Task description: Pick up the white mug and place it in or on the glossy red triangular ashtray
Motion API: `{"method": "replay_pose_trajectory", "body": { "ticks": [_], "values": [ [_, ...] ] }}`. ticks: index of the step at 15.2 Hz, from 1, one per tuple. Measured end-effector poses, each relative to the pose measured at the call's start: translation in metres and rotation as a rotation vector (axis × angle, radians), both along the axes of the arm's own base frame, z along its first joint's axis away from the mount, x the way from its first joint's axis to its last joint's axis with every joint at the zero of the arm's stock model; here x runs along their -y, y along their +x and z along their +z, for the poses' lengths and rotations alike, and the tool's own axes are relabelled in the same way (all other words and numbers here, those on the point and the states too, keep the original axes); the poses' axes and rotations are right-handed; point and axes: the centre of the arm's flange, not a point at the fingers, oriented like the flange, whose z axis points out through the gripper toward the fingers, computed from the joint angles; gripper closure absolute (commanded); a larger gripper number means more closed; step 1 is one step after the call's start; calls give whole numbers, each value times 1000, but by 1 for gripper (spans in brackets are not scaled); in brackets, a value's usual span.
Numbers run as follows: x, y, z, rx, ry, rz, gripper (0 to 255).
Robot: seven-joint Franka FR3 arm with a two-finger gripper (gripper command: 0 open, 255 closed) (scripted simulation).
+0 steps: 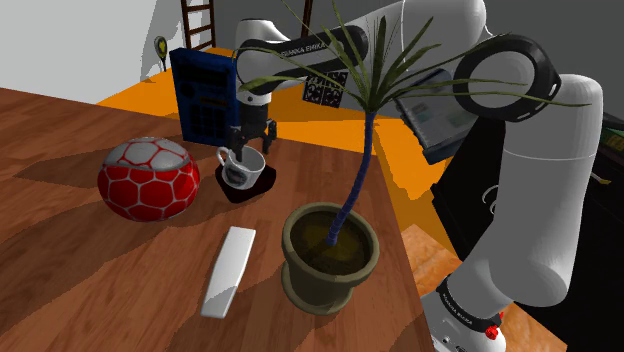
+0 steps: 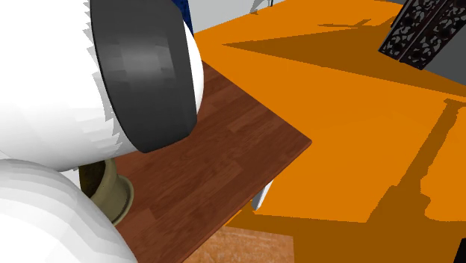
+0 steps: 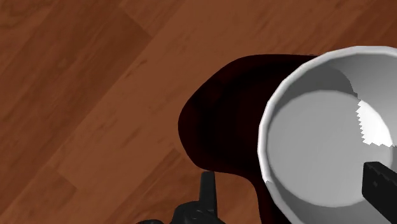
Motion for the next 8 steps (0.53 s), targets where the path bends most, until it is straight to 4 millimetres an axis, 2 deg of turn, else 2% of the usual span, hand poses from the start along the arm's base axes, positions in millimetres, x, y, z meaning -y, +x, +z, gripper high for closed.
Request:
{"method": "replay_pose_trajectory", "body": {
  "ticks": [2,5,8],
  "values": [
    [0,1,7,0,0,0,0],
    [1,5,40,2,1,0,0],
    [2,5,48,1,0,0,0]
  ]
}}
